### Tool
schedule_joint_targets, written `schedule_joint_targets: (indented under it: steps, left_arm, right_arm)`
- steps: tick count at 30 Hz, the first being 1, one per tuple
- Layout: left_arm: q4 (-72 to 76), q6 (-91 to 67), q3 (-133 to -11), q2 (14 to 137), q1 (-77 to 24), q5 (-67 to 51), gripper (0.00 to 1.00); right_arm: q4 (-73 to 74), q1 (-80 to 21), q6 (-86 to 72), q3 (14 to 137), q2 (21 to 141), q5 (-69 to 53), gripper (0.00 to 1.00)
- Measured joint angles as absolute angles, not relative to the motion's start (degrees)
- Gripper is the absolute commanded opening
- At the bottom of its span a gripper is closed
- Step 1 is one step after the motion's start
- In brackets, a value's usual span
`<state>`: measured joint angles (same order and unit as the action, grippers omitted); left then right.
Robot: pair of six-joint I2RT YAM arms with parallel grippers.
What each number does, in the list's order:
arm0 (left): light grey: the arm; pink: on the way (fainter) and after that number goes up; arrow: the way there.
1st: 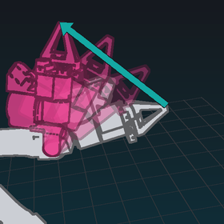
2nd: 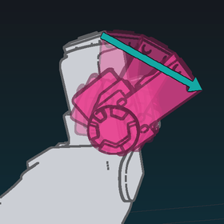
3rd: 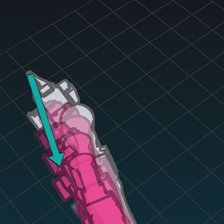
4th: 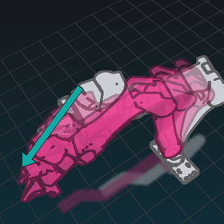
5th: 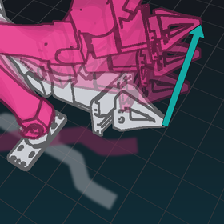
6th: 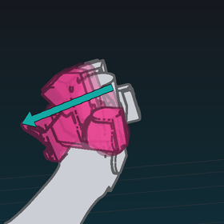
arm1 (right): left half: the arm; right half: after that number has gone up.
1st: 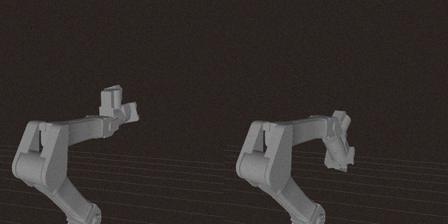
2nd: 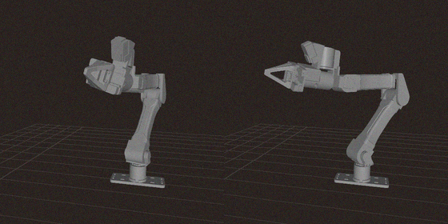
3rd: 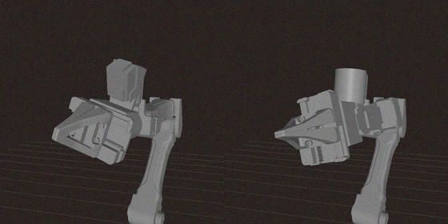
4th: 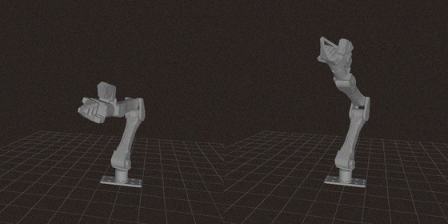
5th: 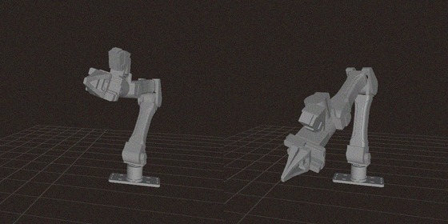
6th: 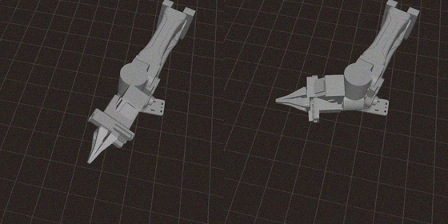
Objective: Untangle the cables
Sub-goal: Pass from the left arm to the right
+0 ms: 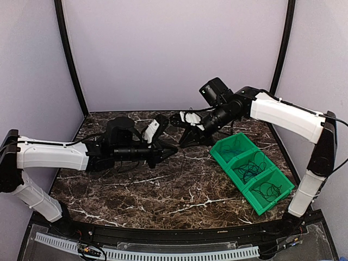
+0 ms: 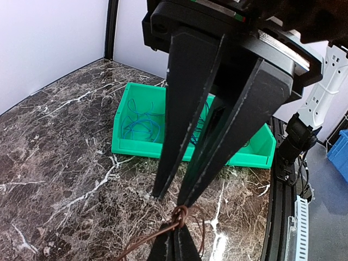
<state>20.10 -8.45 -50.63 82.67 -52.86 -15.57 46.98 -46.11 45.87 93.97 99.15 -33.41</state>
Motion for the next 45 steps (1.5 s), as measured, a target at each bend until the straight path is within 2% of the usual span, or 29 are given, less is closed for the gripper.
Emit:
schedule_joint_targets:
  steps: [23,35,45]
  left_arm:
    - [20.7,-9.4,-50.6,82.9,-52.2,-15.0,0.0]
    - [20.9,-9.7,-50.6,83.5,-52.2,-15.0,0.0]
    - [22.2,-10.3,-50.4,83.6,-52.0,-12.6,0.0]
  right_arm:
    - [47.8,-47.2,47.8,93.8,99.1,-33.5,0.14]
    - [45.8,-47.2,45.0,93.0,99.0,-31.8,0.01]
    - [43.0,-45.6,42.3,91.5,98.5,-32.9,0.0]
